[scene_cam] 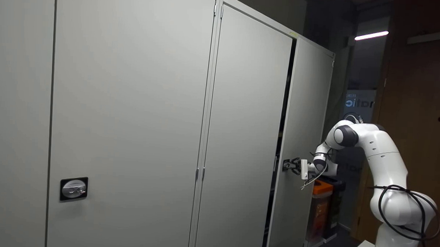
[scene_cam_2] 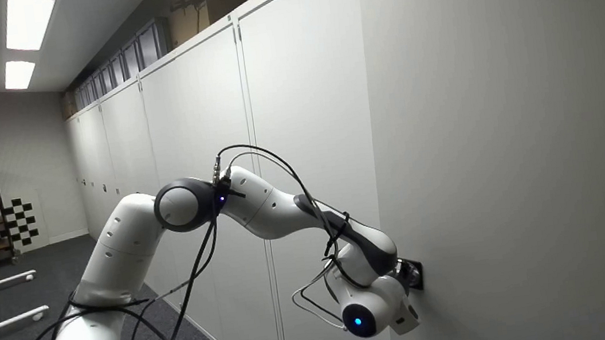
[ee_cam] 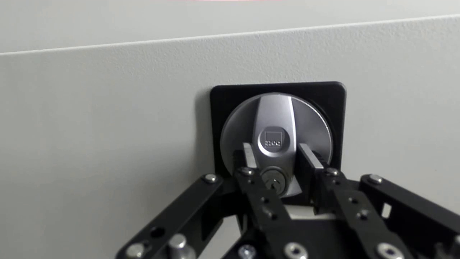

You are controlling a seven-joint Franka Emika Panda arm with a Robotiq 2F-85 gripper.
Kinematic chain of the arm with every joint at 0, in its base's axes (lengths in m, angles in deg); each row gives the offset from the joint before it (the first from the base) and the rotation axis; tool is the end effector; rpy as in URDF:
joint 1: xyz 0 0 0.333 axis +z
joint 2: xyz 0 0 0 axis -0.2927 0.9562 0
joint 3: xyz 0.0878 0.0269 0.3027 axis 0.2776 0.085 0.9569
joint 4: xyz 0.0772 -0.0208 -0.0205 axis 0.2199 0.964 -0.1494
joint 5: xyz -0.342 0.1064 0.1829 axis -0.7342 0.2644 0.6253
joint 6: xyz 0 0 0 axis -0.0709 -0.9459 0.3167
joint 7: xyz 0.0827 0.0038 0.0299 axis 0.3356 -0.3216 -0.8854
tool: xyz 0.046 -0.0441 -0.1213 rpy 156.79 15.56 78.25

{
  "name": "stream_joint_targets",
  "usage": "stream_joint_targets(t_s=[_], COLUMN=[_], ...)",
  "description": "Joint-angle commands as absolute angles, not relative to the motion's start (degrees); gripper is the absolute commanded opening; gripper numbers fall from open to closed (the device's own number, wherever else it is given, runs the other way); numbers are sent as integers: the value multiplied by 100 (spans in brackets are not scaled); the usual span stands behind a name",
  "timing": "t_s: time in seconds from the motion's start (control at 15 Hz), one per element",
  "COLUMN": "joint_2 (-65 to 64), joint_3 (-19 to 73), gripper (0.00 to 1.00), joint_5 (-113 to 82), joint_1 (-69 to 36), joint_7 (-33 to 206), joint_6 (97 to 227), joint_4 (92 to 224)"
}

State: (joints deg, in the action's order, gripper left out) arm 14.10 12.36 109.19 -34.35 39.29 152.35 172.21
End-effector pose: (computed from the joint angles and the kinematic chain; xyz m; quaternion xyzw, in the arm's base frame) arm 0.5947 -0.3455 0.2448 -0.5804 0.5245 -0.3830 0.4913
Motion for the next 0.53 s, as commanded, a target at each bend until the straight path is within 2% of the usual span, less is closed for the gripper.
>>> stream_joint_targets(t_s=[0.0, 0.47], joint_2=[1537, 1782], joint_3=[1237, 1256], gripper=[8, 8], joint_5=[11034, 11074], joint_1=[-3384, -3365], joint_7=[3932, 3969], joint_6=[15485, 15630], joint_4=[16840, 16420])
